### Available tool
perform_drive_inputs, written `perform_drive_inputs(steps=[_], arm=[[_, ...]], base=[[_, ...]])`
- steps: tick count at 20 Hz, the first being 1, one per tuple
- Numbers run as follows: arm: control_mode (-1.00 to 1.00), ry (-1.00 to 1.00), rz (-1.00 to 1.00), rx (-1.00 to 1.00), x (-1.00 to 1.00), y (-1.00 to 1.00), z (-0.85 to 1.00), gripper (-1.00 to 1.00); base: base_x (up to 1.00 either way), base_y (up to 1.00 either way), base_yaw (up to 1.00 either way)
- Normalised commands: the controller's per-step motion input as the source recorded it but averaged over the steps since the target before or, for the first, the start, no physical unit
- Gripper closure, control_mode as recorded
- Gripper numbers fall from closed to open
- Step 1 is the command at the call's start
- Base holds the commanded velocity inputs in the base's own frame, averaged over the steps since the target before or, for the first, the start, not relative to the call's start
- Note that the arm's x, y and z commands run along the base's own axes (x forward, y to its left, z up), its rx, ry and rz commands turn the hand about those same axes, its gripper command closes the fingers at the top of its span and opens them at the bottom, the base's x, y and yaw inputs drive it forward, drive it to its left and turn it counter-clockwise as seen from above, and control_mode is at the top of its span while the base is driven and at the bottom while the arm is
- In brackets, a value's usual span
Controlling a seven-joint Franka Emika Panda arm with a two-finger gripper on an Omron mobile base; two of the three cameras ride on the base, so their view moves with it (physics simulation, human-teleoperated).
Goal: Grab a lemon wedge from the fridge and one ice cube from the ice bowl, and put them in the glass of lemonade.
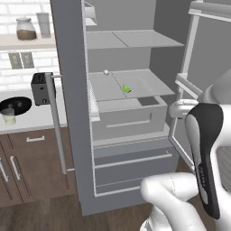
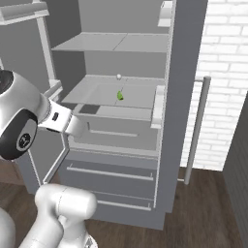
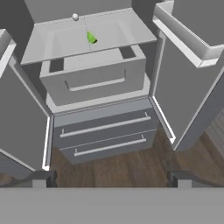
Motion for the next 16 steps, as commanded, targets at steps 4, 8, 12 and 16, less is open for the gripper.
perform_drive_inputs(steps=[4,8,12,16], arm=[[-1.0,-0.01,0.0,0.0,-0.16,0.0,0.0,-1.0],[-1.0,-0.04,0.0,0.0,-0.04,0.0,0.0,-1.0],[-1.0,-0.05,0.0,0.0,-0.06,0.0,0.0,-1.0],[1.0,0.0,0.0,0.0,0.0,0.0,0.0,-1.0]], base=[[0.0,0.0,0.0],[0.0,0.0,0.0],[0.0,0.0,0.0],[0.43,0.0,0.03]])
